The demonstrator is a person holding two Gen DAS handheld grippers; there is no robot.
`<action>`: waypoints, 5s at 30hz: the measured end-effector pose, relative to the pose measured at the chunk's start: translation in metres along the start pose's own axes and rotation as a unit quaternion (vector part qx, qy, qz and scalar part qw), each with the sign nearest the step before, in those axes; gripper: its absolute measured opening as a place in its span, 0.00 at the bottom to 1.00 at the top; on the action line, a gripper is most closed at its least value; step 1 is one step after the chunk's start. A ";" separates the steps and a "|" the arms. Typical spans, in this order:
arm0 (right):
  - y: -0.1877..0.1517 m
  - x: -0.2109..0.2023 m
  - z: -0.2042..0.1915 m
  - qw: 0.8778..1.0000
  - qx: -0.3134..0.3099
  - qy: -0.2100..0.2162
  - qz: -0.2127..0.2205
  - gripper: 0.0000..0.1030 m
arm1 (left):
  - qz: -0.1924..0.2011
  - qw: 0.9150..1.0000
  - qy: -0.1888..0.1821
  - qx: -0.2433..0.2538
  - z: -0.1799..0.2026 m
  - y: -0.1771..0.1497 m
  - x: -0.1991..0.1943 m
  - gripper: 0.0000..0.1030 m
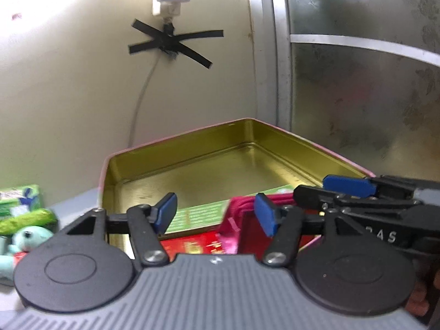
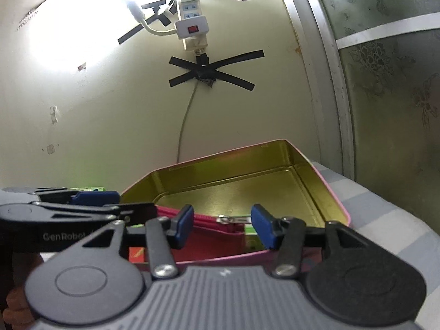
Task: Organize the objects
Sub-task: 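Carry the pink purse into the tin and open the right gripper, then grasp the teal plush bear with the right gripper, then lift the teal plush bear and carry it toward the pink tin, then lower the bear into the pink tin and open the right gripper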
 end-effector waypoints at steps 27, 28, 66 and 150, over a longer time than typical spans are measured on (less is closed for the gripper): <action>-0.061 0.025 -0.220 0.971 -0.153 0.142 -0.120 0.55 | -0.096 0.943 0.285 -0.142 -0.218 -0.140 -0.094 0.73; -0.066 0.031 -0.227 0.968 -0.153 0.147 -0.136 0.55 | -0.100 0.939 0.290 -0.155 -0.230 -0.146 -0.096 0.73; -0.125 0.022 -0.257 0.950 -0.233 0.118 -0.171 0.53 | -0.061 0.937 0.252 -0.235 -0.260 -0.168 -0.113 0.77; 0.009 0.025 -0.119 0.993 -0.103 0.033 -0.054 0.67 | 0.034 0.986 0.129 -0.102 -0.099 -0.027 -0.087 0.81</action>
Point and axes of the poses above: each gripper's, at about its wrist camera, not at the fingertips, and x roughly the way its jaws point, z to its right, y to its top, the point moved 2 cm from there along x, roughly the way its jaws point, and after that the axes turned 4 degrees about -z, right-handed, at the moved point
